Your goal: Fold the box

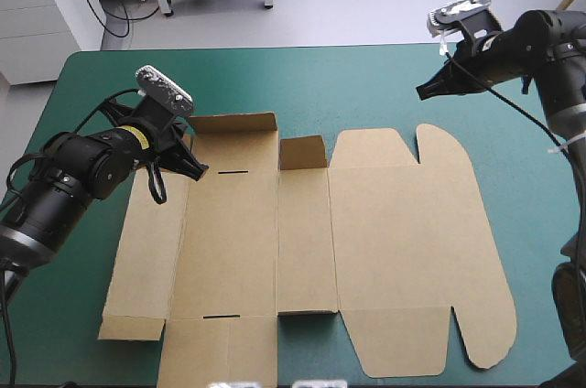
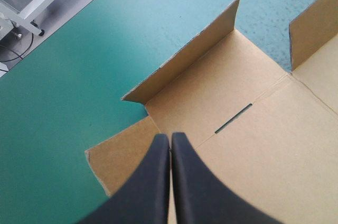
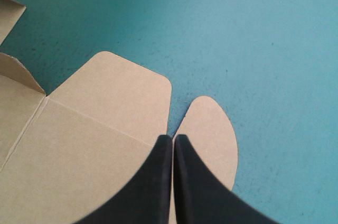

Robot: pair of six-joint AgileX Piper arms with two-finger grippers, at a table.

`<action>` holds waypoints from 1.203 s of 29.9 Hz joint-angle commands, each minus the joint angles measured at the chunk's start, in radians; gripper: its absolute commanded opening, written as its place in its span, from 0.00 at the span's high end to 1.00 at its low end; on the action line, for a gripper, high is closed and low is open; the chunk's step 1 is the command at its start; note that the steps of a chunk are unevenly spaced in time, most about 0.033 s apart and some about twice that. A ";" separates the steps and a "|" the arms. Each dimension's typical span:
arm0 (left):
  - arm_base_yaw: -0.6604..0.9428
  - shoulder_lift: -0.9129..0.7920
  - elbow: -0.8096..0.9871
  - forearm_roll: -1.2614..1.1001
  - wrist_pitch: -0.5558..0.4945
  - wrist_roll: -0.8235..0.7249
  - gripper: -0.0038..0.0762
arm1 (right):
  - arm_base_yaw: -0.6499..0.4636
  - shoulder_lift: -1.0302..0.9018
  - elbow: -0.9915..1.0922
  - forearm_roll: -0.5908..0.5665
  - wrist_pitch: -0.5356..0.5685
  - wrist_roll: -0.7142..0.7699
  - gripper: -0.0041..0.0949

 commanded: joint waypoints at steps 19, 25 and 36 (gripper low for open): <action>0.076 -0.029 -0.034 -0.064 0.164 -0.105 0.96 | -0.040 -0.397 0.548 0.014 -0.185 0.004 0.97; 0.262 -0.029 -0.034 -0.285 0.238 0.027 0.94 | -0.040 -0.482 0.649 0.016 -0.226 0.004 0.97; 0.632 -0.029 -0.034 -0.581 0.494 0.233 0.94 | -0.040 -0.590 0.784 0.014 -0.274 0.004 0.97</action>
